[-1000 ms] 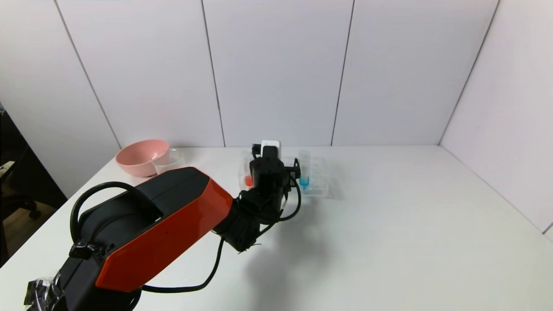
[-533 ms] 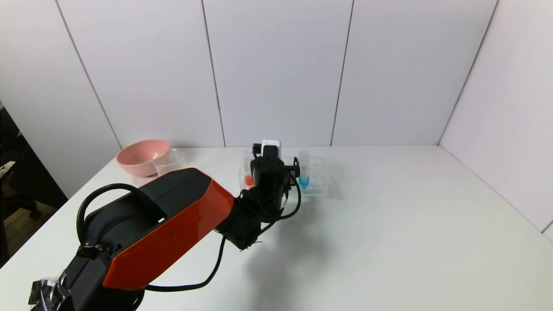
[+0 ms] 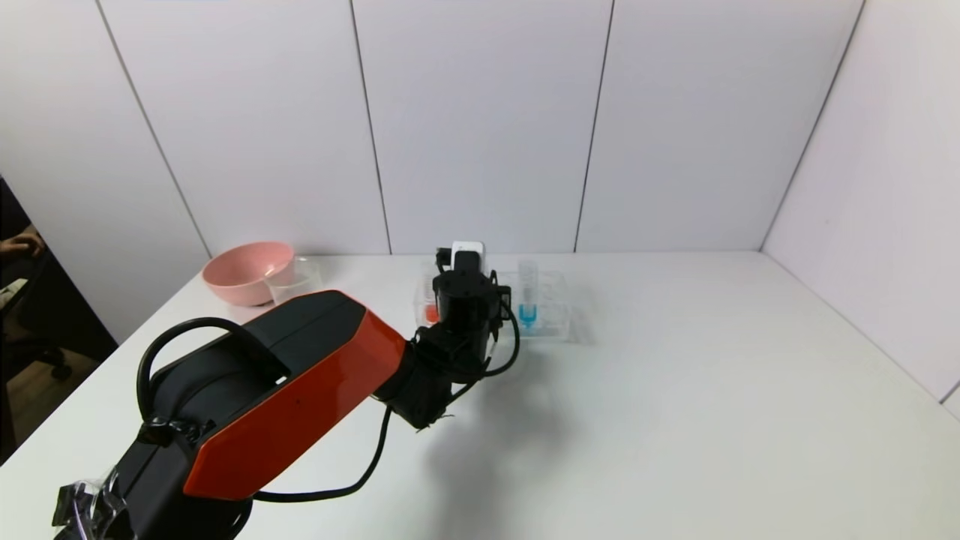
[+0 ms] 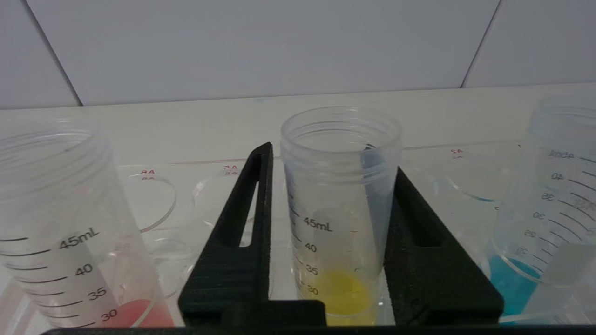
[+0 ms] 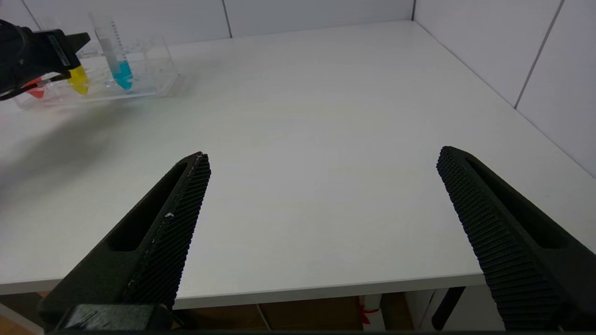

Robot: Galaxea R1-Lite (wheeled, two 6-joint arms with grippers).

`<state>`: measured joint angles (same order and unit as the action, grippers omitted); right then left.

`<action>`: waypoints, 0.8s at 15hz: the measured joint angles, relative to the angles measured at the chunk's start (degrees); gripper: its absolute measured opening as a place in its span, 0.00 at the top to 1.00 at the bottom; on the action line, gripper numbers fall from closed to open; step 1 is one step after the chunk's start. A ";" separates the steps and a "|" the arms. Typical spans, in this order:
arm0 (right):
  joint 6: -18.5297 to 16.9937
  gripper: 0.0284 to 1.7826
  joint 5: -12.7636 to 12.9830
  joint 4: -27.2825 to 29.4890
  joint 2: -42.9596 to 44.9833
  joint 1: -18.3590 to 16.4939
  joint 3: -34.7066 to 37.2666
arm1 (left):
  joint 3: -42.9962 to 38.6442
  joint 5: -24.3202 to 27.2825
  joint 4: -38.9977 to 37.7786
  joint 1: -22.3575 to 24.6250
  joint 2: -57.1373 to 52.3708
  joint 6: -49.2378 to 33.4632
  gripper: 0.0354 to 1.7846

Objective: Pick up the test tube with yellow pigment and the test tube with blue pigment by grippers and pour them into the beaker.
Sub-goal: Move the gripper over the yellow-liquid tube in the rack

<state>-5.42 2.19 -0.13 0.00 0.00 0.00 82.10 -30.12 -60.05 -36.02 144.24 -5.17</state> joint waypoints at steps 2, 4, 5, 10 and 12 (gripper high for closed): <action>0.00 0.00 0.00 -0.02 0.00 0.00 0.00 | -0.07 -0.05 0.00 -0.13 0.09 -0.04 0.72; 0.00 0.00 0.00 -0.02 0.00 0.00 0.00 | -0.10 -0.17 0.11 -0.24 0.13 -0.01 0.72; 0.00 0.00 -0.02 -0.02 0.00 0.00 0.00 | -0.10 -0.22 0.16 -0.28 0.16 0.00 0.72; 0.00 0.00 0.00 -0.02 0.00 0.00 0.00 | -0.20 0.55 0.27 -0.30 0.06 -0.04 0.72; 0.02 0.00 0.00 -0.02 0.00 0.00 0.00 | -0.18 0.57 0.40 -0.35 -0.33 -0.01 0.72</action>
<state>-5.40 2.19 -0.16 0.00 0.00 0.00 81.92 -29.55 -59.65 -36.38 143.91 -5.18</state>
